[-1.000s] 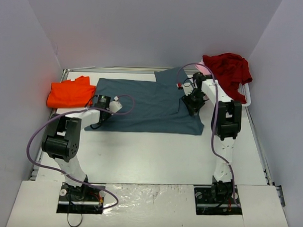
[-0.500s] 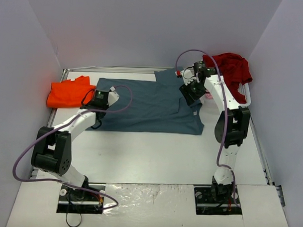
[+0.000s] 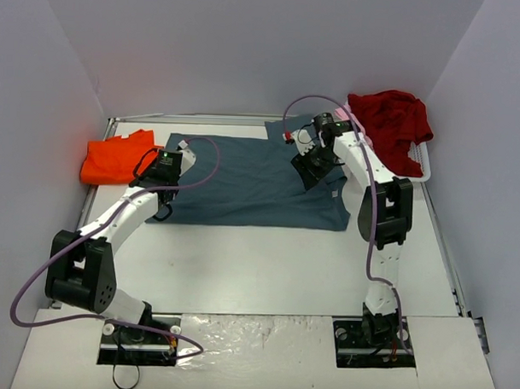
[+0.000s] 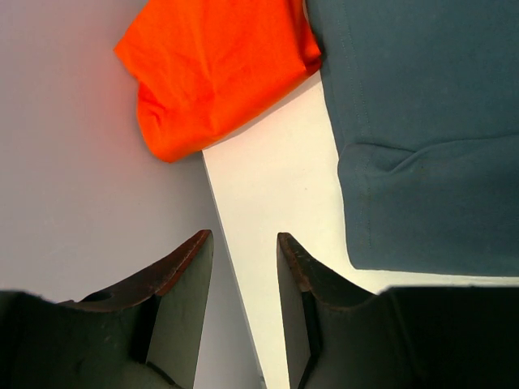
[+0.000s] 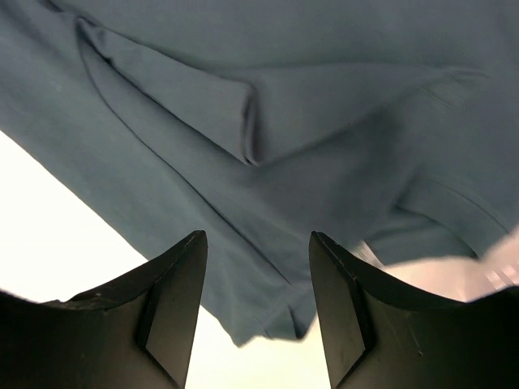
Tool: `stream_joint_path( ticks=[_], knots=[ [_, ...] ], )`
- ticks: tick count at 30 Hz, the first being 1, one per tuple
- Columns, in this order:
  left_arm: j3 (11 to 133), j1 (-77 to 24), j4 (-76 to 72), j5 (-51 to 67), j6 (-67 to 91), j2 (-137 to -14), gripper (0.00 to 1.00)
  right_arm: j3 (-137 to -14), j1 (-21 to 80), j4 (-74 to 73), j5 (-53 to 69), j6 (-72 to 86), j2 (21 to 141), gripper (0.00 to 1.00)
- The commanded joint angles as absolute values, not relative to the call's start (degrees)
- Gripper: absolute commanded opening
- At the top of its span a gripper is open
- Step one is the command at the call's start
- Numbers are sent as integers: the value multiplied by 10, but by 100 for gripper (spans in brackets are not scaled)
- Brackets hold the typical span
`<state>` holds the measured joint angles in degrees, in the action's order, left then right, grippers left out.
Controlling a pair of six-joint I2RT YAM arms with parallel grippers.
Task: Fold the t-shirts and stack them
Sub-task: Fold the flattened tshirt in 1/3 of the way
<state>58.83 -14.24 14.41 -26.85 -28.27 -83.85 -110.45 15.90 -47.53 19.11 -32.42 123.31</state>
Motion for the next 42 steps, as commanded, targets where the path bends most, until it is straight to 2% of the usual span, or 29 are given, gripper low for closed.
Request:
stream_joint_path(
  ticks=[1,18,19,20,22,23,30,32,35,42],
  knots=[
    [592,-139,164,-287,-269,-817,36,-1116,175,-491,221,-339,1251,50],
    [569,-114,169,-260,-258,-800,38,-1176,201,-492,233,-360,1346,49],
    [570,-113,168,-261,-258,-801,38,-1178,202,-492,231,-361,1349,48],
    [569,-113,168,-262,-258,-802,38,-1179,202,-492,230,-361,1350,37],
    [568,-113,168,-263,-258,-803,38,-1182,203,-492,229,-361,1353,25],
    [569,-113,167,-262,-258,-803,38,-1182,203,-492,229,-361,1352,16],
    [567,-113,167,-256,-256,-802,38,-1185,203,-492,226,-359,1328,16],
    [567,-113,167,-254,-256,-802,37,-1187,203,-492,223,-359,1325,11],
    [566,-113,169,-253,-255,-800,37,-1193,203,-493,218,-358,1325,10],
    [563,-113,170,-252,-254,-797,37,-1227,203,-493,205,-353,1332,0]
  ],
)
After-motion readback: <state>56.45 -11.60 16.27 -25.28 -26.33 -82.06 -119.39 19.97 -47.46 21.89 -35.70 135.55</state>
